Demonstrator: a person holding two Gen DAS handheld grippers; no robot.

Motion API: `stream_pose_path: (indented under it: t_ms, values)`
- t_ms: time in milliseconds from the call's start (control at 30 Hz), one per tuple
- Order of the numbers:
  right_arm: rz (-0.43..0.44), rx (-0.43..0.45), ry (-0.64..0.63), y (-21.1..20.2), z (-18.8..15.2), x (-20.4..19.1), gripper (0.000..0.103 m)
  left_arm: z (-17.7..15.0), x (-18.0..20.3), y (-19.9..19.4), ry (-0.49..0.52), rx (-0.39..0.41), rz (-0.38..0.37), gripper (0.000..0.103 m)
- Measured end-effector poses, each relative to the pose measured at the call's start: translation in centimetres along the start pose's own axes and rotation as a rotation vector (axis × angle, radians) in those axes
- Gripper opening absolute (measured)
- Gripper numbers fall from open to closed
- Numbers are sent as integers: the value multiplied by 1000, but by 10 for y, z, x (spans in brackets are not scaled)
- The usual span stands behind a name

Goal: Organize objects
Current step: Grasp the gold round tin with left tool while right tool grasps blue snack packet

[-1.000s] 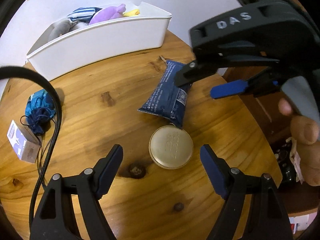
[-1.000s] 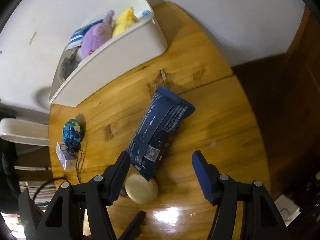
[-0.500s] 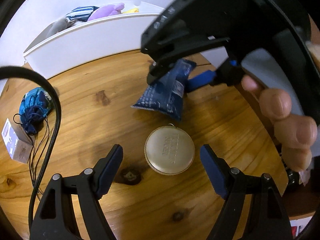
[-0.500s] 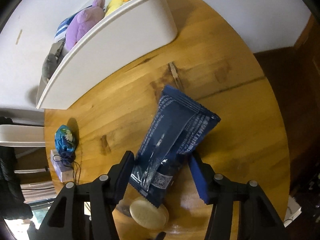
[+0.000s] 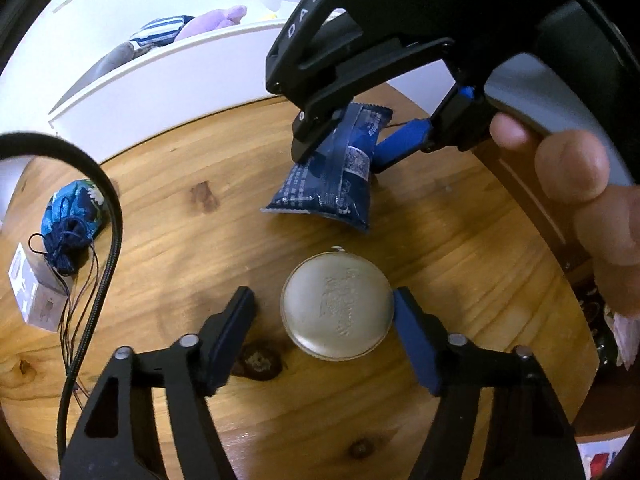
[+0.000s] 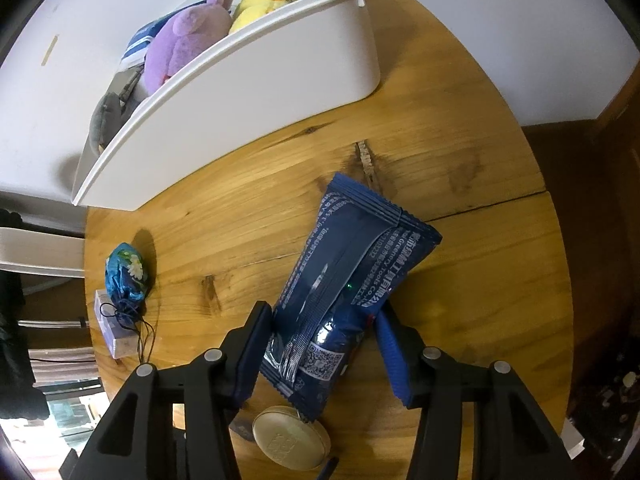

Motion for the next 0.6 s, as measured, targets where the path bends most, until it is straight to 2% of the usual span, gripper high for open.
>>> stream_pose_path:
  t_ms: [67,100,133,367,600]
  values:
    - [1,-18,6,0,2,1,53,1,1,0,-1,1,-1,66]
    - [3,-14,7,1,2,-1,53,2,2,0,1,4,-2,60]
    - [2,-15,6,1,2,-1,53,2,2,0,4,5,-1,59]
    - [-1,1,-12,0,0,-4,50,2,4,-4,22,20,2,59]
    - [-12,34,-37,-8,-8,-9,48,5,3,-33,43,65,1,59]
Point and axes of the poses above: each gripper's, at about its wrist camera, not at the fingertips, and y roughly the way its jaws point, x to its right, z to its top, the point moved 1 cm from there along y, roughly the way its jaws point, and after that the axes turned 1 degree about -x, right-handed, at the moved point
